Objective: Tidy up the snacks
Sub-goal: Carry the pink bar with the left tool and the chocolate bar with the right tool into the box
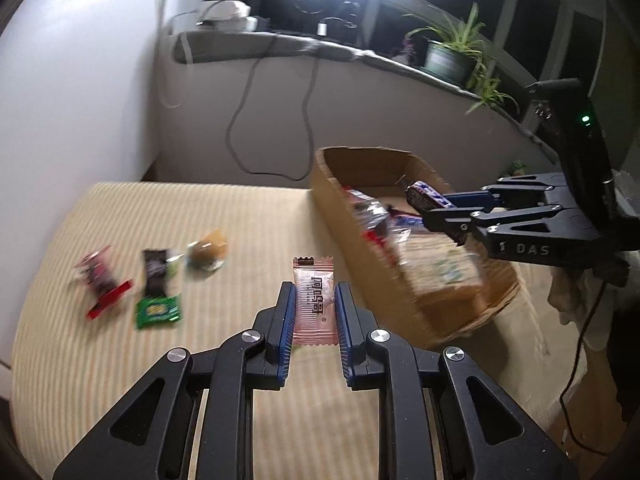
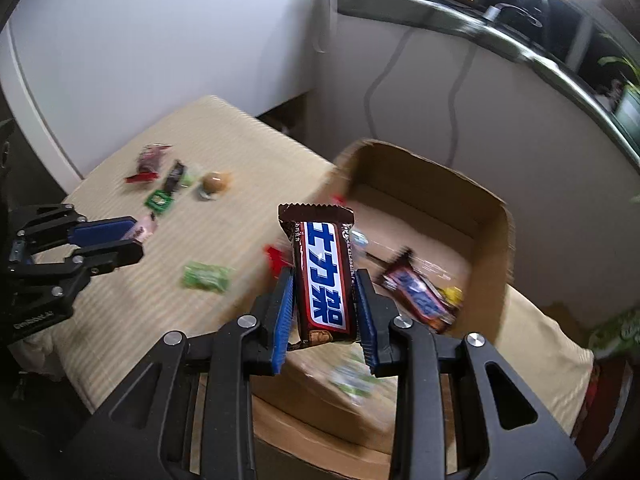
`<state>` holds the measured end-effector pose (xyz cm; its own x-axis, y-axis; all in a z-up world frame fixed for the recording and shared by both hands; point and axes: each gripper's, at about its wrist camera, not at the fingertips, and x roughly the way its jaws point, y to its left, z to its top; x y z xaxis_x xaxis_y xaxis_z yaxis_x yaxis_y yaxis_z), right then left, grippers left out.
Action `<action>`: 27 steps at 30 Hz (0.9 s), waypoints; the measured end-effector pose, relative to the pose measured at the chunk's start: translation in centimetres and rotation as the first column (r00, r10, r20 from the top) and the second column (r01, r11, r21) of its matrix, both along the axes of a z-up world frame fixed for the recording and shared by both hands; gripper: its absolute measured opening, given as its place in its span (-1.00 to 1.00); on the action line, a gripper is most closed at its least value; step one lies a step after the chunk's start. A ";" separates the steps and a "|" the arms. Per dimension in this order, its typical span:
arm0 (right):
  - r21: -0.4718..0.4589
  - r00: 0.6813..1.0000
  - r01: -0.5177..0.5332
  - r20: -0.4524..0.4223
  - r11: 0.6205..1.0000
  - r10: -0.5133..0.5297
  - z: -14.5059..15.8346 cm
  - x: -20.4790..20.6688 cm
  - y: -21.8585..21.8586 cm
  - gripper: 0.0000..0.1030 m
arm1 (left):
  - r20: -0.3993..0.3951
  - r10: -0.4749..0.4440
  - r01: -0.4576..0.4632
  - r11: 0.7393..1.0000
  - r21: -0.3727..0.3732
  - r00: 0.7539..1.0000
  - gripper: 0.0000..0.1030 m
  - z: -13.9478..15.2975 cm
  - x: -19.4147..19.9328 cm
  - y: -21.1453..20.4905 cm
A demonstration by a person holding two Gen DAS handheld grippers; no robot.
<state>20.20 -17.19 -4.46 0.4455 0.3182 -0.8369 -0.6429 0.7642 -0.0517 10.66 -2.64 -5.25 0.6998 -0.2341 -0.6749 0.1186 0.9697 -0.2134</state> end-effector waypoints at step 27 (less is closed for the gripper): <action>0.020 0.989 0.145 -0.017 0.989 -0.145 -2.4 4.2 -9.1 -0.41 | -0.020 -0.178 0.178 0.983 0.052 0.984 -0.65 0.0 4.4 -10.8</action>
